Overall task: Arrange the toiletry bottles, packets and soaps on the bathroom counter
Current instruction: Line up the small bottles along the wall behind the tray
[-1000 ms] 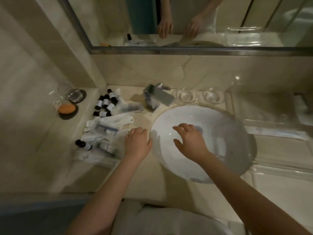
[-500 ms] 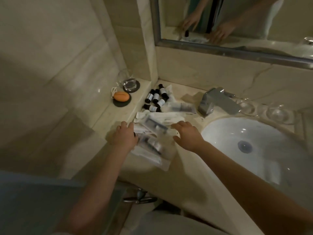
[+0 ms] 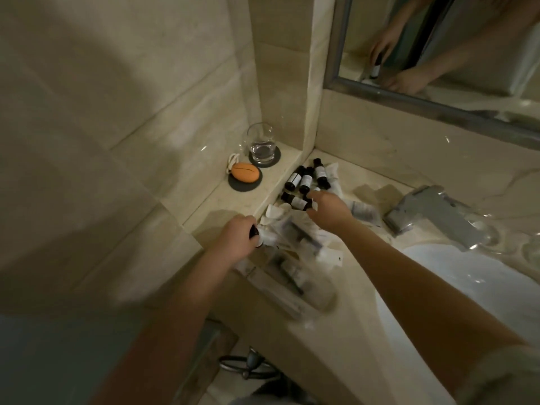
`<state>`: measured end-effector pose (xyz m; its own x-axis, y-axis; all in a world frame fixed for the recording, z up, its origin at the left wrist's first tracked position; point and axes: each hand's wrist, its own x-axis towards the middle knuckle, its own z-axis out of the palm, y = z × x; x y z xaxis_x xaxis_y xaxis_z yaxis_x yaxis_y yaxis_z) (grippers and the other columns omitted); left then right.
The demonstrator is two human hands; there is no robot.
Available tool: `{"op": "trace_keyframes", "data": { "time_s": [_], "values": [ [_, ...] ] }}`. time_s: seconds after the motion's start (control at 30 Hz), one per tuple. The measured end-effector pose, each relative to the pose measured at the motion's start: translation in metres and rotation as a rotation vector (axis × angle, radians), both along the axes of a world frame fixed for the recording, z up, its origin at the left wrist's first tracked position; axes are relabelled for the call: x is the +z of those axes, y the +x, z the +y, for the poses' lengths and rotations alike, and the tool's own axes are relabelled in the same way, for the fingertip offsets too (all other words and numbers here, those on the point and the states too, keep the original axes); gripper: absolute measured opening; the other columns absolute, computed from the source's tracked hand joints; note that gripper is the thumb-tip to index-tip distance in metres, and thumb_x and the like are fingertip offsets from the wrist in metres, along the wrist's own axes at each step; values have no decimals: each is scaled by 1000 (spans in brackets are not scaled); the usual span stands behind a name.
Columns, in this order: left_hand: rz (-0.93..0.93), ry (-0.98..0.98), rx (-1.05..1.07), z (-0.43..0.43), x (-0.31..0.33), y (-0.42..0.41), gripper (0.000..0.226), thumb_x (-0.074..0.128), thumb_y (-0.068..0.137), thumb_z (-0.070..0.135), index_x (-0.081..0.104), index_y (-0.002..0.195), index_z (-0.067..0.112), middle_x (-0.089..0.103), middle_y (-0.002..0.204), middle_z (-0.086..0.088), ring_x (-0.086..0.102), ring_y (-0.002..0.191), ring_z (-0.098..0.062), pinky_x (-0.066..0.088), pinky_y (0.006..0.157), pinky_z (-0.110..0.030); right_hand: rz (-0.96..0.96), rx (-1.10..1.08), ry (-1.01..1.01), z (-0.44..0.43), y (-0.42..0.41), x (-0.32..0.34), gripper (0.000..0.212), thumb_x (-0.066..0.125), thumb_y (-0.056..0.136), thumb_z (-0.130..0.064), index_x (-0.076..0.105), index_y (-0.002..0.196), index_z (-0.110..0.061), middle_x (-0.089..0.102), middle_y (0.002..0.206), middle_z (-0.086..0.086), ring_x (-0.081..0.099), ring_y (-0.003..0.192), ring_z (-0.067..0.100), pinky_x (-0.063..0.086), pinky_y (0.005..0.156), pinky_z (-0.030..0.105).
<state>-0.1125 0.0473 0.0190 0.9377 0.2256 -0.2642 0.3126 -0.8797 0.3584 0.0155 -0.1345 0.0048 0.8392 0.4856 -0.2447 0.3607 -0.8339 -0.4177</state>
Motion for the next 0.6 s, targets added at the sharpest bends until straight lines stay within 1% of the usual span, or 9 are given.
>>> {"op": "trace_keyframes", "data": {
  "time_s": [0.1,0.13,0.2,0.23,0.27,0.37,0.47,0.57,0.6],
  "values": [
    [-64,-29,27,4,18,11,27,61,86,20,58,109,6,60,107,-13,56,98,-27,44,78,-32,-5,35,-80,25,22,-8,44,44,95,-26,43,134,-5,52,129,18,52,115,33,43,93,39],
    [-82,-36,42,5,22,15,27,61,86,20,58,108,5,60,106,-13,57,97,-26,45,78,-33,-11,49,-119,33,28,-12,48,43,95,-27,38,138,-6,47,135,19,48,120,34,41,96,40],
    [-115,-53,75,7,29,20,25,61,85,21,59,106,6,60,103,-12,56,93,-25,44,74,-32,-37,86,-218,47,36,-23,54,40,96,-28,26,145,-11,28,148,22,36,132,37,34,105,45],
    [-130,-57,86,9,30,23,25,62,85,22,59,104,7,60,101,-11,55,91,-23,42,71,-30,-45,100,-275,52,38,-28,55,39,96,-28,24,146,-13,20,151,23,33,134,38,34,106,48],
    [-144,-56,91,10,32,25,25,62,84,22,60,103,7,60,100,-10,54,88,-21,40,69,-28,-49,111,-328,56,39,-31,53,40,95,-26,26,145,-13,17,152,24,33,134,39,36,104,49],
    [-172,-59,100,14,34,31,24,63,83,22,61,102,8,61,98,-10,50,82,-17,36,67,-26,-93,121,-420,63,41,-34,42,41,94,-19,43,135,-12,30,146,23,41,127,36,42,96,46],
    [-182,-72,113,15,37,35,23,64,82,23,61,100,8,61,96,-10,53,82,-20,40,67,-31,-126,121,-444,67,44,-37,43,42,94,-20,43,136,-10,33,144,23,46,122,34,46,92,43],
    [-204,-77,121,13,40,37,22,63,83,22,61,99,7,60,96,-10,54,84,-22,40,67,-30,-112,72,-347,64,45,-38,52,45,91,-22,36,140,-7,37,137,22,50,115,34,47,89,41],
    [-212,-79,122,11,42,37,21,63,83,21,61,99,7,61,97,-10,55,85,-22,41,67,-30,-118,50,-266,61,46,-38,50,46,89,-22,40,137,-8,42,132,21,52,110,34,47,86,40]
  ]
}}
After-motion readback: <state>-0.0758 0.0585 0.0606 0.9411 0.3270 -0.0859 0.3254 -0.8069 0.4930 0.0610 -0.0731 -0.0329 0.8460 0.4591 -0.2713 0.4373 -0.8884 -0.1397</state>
